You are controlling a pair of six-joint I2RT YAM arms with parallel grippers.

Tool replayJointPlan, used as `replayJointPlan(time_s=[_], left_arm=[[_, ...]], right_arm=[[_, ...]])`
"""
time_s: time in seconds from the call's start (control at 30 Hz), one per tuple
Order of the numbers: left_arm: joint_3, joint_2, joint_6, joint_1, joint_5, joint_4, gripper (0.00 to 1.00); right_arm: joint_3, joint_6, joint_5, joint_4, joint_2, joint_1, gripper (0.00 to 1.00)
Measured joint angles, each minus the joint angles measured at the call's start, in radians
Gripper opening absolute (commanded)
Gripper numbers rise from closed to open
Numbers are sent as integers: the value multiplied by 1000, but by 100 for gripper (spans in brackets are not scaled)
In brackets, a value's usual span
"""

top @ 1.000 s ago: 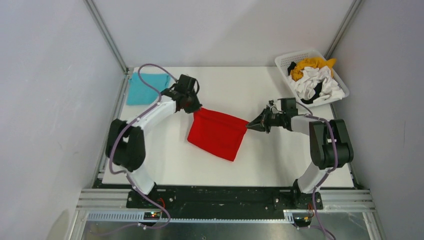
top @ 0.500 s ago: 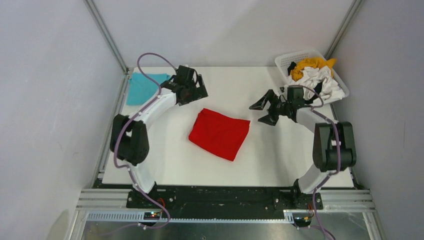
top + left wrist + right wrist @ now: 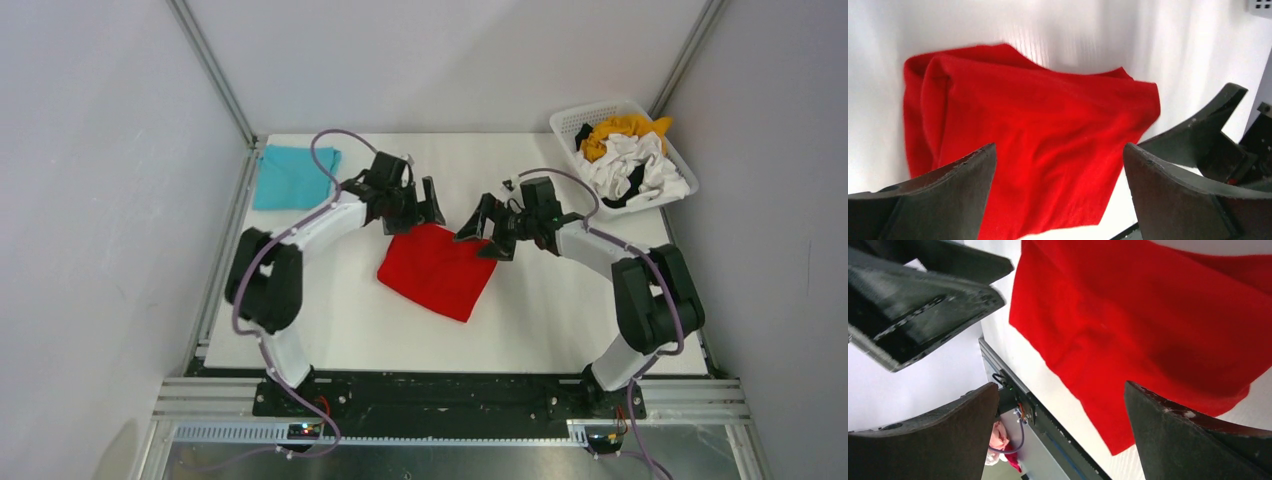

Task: Fold and stack the t-shirts
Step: Smooth out wrinkles on the folded tshirt

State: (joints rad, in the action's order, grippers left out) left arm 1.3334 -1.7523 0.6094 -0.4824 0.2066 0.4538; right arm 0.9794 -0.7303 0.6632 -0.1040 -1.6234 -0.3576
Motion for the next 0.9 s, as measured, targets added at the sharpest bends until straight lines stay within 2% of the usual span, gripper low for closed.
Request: replayJointPlan(time_s=[0.27,0.4,0.6,0.8,0.9], left_arm=[[248,-321,0,23,82,-24,100],[275,-409,11,58,108,-34,100],[234,-396,55,103,148,-86,100],[102,-288,64,113,104,-93,100],[24,-182,62,120,40,-50,100]], right_arm=[[20,-5,31,74,-135,46,100],[49,1,42,78,-229,87,100],[134,22,59,52,-316,111,99],[186,76,-4,-21,-318,129,99],[186,118,-57,-95,-267,127,99]])
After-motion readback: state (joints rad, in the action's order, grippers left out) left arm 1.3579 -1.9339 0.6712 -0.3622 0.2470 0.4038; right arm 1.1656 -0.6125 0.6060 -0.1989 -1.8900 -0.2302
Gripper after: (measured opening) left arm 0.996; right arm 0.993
